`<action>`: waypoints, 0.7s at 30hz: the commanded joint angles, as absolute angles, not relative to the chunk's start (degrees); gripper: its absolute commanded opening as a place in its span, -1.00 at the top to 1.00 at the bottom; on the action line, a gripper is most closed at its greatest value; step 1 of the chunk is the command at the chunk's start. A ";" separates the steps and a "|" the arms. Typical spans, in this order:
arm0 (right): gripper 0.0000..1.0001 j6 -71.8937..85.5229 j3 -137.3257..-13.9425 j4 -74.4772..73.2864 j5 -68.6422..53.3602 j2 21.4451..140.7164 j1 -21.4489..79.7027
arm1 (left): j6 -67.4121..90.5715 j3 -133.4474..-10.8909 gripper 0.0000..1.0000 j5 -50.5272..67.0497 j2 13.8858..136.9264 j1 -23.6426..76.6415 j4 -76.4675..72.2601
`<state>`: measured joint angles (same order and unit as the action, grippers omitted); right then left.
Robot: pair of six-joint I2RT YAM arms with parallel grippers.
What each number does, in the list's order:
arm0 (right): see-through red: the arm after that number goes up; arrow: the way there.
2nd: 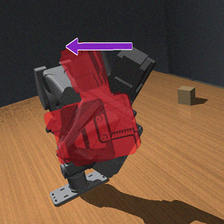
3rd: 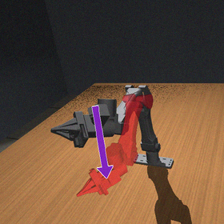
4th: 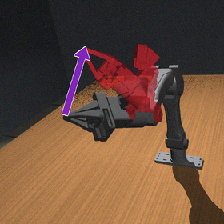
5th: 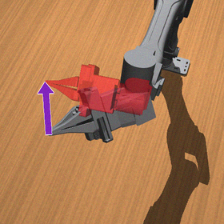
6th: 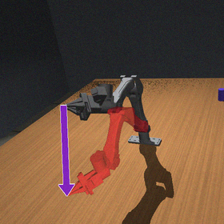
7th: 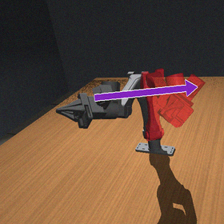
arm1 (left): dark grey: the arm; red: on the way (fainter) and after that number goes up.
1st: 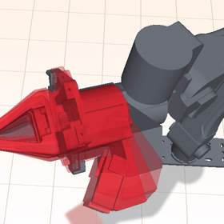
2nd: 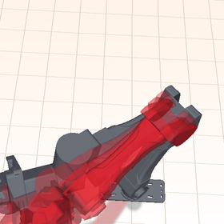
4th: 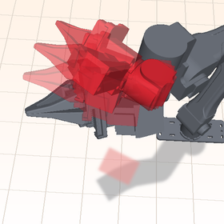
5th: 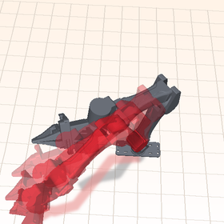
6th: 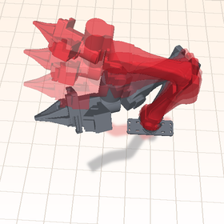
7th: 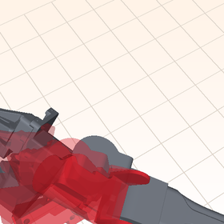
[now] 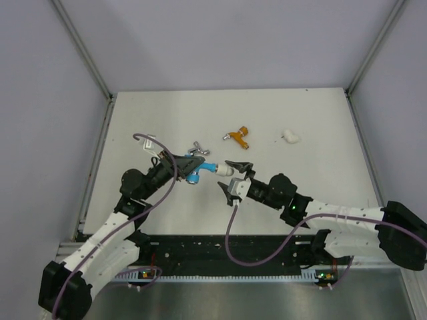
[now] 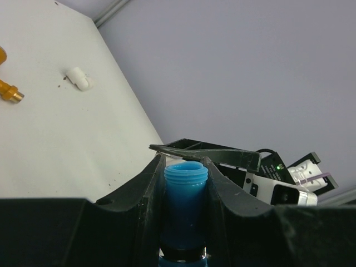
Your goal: Install the water faucets
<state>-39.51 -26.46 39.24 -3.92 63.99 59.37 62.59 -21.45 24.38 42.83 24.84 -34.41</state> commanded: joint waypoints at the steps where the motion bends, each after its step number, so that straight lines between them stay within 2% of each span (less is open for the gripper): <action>1: -0.39 -37.97 -29.53 41.66 -5.00 65.13 60.03 | 65.65 -24.26 1.00 29.17 44.21 24.96 -46.92; 5: -0.10 -34.37 -31.81 38.33 -7.90 65.65 59.94 | 65.05 -24.17 1.00 30.41 44.56 24.96 -49.57; 7: 0.19 -32.18 -32.60 36.66 -11.14 65.65 59.33 | 63.38 -24.17 1.00 30.50 44.04 24.96 -49.66; 9: 0.74 -29.02 -33.22 36.04 -14.22 65.92 58.63 | 60.75 -23.91 1.00 30.06 42.98 24.96 -49.66; 10: 0.92 -27.09 -33.57 35.86 -15.46 66.00 58.28 | 59.08 -23.73 1.00 29.71 42.28 24.96 -49.57; 11: 1.00 -25.07 -33.75 35.77 -17.12 66.09 57.84 | 56.89 -23.64 1.00 29.45 41.41 24.96 -49.05; 16: 1.00 -9.54 -35.59 38.66 -33.18 65.92 53.80 | 43.71 -24.69 1.00 33.03 37.19 24.87 -47.11; 21: 1.00 21.29 -38.92 48.76 -46.91 69.95 46.51 | 33.33 -23.39 1.00 40.76 34.54 24.96 -55.17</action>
